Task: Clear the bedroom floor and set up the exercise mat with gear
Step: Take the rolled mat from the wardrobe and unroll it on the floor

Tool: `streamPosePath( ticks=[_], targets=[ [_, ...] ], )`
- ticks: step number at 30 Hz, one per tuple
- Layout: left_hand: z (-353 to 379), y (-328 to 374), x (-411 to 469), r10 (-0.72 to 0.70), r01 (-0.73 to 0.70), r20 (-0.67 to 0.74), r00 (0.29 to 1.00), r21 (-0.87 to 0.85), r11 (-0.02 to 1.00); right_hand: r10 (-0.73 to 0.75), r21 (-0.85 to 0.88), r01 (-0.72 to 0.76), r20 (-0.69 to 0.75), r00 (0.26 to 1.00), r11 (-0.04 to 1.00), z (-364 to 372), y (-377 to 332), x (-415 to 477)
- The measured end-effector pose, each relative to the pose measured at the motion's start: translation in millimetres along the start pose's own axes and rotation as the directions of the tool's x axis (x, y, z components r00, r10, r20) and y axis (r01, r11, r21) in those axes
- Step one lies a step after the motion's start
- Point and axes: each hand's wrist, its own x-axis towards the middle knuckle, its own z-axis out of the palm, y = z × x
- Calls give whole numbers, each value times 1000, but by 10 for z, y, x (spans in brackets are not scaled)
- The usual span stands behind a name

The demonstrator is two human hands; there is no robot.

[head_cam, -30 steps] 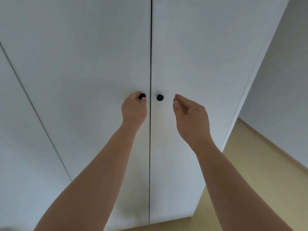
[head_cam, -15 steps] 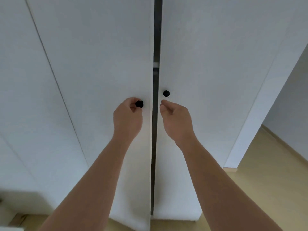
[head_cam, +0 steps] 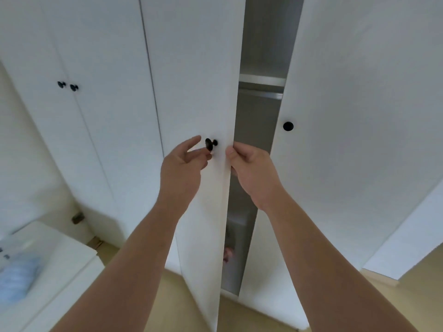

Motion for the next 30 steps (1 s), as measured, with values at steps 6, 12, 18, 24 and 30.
streamPosePath(
  ticks=[6,12,18,24,30],
  targets=[
    [-247,-37,-250,-33,36,-61,998,45,998,-29,26,27,76,997,999,232,-26,-76],
    [-713,124,-323,-26,28,-61,998,32,999,-76,50,68,176,981,996,578,-154,-153],
    [-1260,192,-374,-15,13,-89,996,-31,999,-89,139,49,300,950,989,1101,-294,-134],
    [-1914,202,-305,-20,12,-145,989,-58,998,-183,86,162,398,899,983,1719,-428,-80],
    [-2378,213,-109,-23,14,-233,972,-41,999,-184,113,148,472,862,983,2260,-512,51]
  ],
)
